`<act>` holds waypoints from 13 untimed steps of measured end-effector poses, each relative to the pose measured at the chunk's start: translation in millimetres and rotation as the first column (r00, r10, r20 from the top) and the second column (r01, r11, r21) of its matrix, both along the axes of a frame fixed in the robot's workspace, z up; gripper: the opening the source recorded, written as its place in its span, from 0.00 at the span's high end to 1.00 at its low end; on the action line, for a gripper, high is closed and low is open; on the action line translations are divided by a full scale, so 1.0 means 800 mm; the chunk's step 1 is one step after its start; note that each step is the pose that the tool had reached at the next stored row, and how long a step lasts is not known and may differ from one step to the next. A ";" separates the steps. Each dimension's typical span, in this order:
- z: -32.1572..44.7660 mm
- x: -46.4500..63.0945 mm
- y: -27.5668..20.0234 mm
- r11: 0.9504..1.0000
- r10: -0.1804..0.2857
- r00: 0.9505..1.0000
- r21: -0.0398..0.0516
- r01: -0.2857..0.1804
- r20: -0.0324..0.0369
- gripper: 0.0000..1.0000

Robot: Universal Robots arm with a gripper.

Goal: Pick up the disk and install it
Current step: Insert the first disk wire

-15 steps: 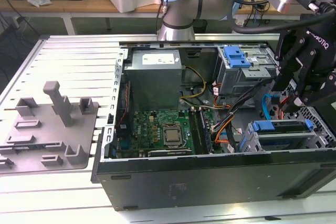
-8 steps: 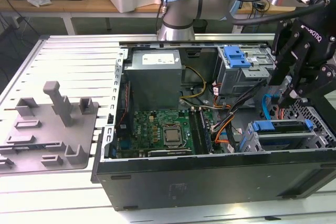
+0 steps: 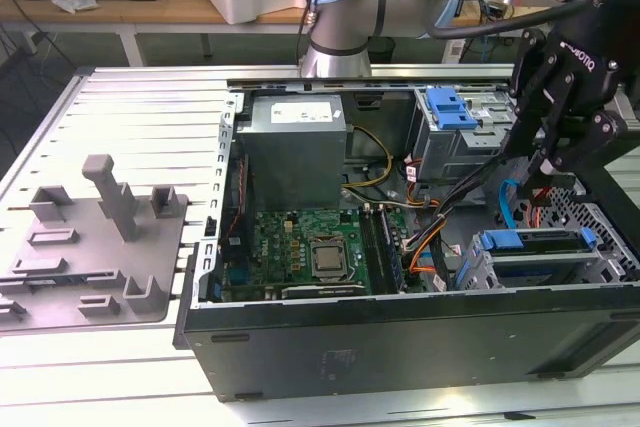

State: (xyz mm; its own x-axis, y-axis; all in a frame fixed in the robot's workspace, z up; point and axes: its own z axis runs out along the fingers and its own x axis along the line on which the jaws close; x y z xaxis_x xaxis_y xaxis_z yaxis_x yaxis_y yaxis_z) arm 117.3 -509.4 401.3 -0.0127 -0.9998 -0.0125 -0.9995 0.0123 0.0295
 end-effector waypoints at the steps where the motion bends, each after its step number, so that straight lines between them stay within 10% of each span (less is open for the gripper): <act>1: -0.0020 0.003 0.0047 1.000 -0.002 1.000 0.000 0.002 0.000 0.49; 6: -0.0099 0.034 0.0248 1.000 -0.030 1.000 0.000 0.030 0.000 0.49; 7: -0.0126 0.042 0.0277 0.999 -0.037 0.999 -0.015 0.037 0.001 0.49; 11: -0.0199 0.059 0.0486 0.990 -0.042 0.999 -0.138 0.042 0.004 0.49; 13: -0.0243 0.068 0.0583 0.978 -0.045 0.999 -0.205 0.045 0.005 0.71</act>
